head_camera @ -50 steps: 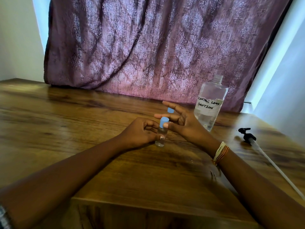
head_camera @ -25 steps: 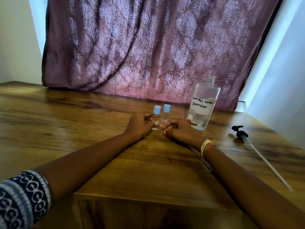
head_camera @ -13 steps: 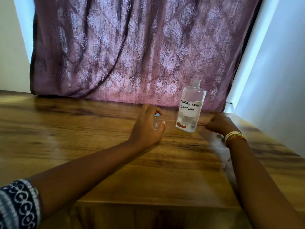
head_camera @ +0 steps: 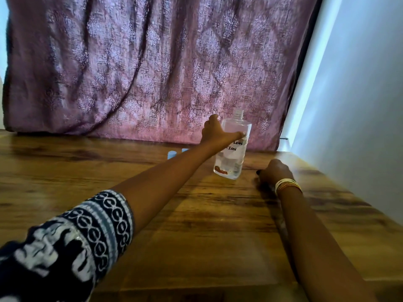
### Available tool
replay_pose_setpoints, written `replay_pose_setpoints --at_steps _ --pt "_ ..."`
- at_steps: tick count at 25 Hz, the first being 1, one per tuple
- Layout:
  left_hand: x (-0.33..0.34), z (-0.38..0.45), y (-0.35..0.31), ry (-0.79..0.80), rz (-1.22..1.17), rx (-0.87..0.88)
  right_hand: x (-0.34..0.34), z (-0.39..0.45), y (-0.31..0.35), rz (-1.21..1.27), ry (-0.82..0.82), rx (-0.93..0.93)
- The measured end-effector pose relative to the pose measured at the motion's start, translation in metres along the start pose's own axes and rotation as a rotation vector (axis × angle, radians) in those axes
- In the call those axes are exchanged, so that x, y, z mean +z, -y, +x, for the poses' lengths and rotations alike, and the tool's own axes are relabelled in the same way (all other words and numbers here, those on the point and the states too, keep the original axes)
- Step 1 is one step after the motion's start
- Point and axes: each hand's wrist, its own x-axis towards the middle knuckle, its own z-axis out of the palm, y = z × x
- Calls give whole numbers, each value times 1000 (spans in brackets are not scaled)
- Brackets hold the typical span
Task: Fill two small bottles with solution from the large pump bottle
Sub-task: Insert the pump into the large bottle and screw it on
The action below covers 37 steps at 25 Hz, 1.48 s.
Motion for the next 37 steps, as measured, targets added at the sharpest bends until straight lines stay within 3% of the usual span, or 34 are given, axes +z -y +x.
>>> replay_pose_setpoints --at_steps 3,5,7,11,14,21,26,31,37 --pt "4 17 -2 89 -203 -61 3 4 8 123 84 20" --pt "7 22 3 137 -257 -69 3 8 12 367 114 95" --pt "11 23 7 132 -274 -44 3 13 15 652 162 190" --pt "3 19 11 126 -255 34 5 11 18 1027 406 273" --pt "-12 10 9 184 -196 67 7 8 15 1370 402 330" --pt "-67 -31 -2 311 -101 93 10 -8 27 1644 448 380" --pt "-89 -44 -12 380 -56 38 0 -15 43 1797 403 255" --pt "-87 -35 -27 243 -108 181 -57 -11 69 1866 303 45" --pt "-84 -28 -18 198 -116 161 -138 -17 122 1762 123 -277"
